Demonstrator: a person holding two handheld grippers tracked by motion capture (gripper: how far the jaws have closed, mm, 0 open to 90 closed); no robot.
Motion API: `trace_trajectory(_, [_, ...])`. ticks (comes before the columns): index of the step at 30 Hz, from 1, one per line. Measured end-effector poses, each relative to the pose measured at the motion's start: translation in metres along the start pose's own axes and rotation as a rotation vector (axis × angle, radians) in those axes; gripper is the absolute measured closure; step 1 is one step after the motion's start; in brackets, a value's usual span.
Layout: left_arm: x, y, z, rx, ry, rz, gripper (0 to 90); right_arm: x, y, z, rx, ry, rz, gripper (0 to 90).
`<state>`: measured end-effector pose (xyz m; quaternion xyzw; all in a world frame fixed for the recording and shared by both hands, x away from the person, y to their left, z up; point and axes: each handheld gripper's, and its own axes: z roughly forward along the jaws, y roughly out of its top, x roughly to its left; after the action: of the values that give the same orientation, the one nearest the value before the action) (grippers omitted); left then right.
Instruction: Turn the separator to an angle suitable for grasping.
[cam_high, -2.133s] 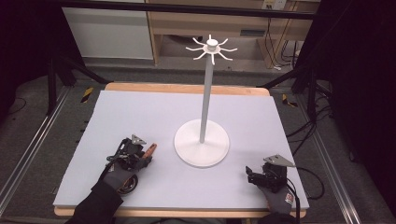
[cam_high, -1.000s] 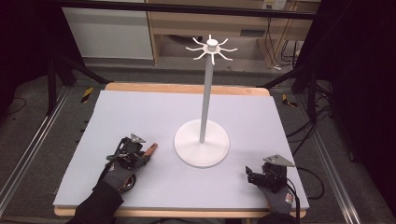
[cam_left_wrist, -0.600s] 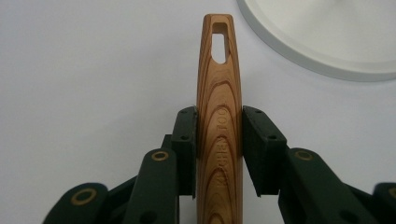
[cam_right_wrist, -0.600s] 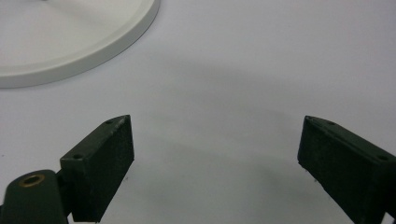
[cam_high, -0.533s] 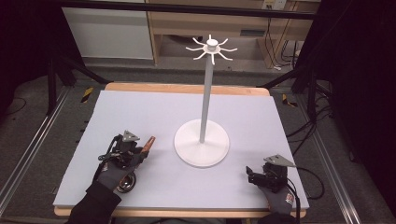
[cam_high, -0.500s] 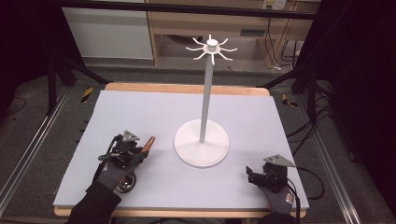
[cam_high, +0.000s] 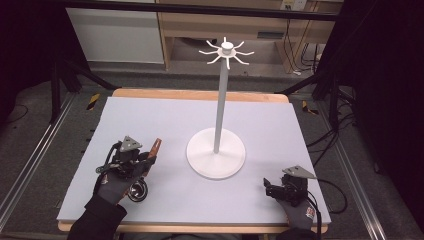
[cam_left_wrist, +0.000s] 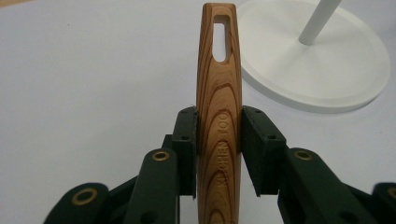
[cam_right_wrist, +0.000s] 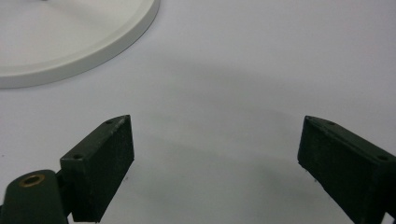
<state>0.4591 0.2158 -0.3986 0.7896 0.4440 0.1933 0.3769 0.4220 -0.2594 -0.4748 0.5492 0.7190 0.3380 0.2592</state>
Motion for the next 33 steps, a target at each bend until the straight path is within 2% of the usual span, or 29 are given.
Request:
trace_trajectory(12, [-0.004, 0.007, -0.025, -0.121, -0.002, 0.004, 67.3, -0.001, 0.000, 0.000, -0.002, -0.004, 0.000, 11.0])
trace_trajectory(21, [-0.008, 0.012, -0.047, -0.242, -0.024, -0.006, 67.2, -0.001, 0.000, 0.000, -0.004, -0.007, -0.001, 11.0])
trace_trajectory(23, [-0.009, 0.013, -0.050, -0.246, -0.030, -0.004, 67.3, 0.000, 0.000, 0.000, -0.003, -0.005, 0.003, 11.0])
trace_trajectory(24, [-0.012, 0.015, -0.055, -0.279, -0.029, 0.001, 67.2, -0.001, 0.000, 0.000, -0.003, -0.005, -0.007, 11.0])
trace_trajectory(26, [-0.014, 0.016, -0.061, -0.304, -0.029, 0.007, 67.2, 0.000, 0.000, 0.000, -0.001, -0.002, 0.001, 11.0])
trace_trajectory(28, [-0.016, 0.017, -0.063, -0.309, -0.032, 0.010, 67.3, -0.001, 0.000, 0.001, -0.003, -0.004, -0.004, 11.0])
trace_trajectory(33, [-0.025, 0.022, -0.079, -0.370, -0.043, 0.035, 67.3, 0.000, 0.000, 0.000, -0.004, -0.004, 0.003, 11.0])
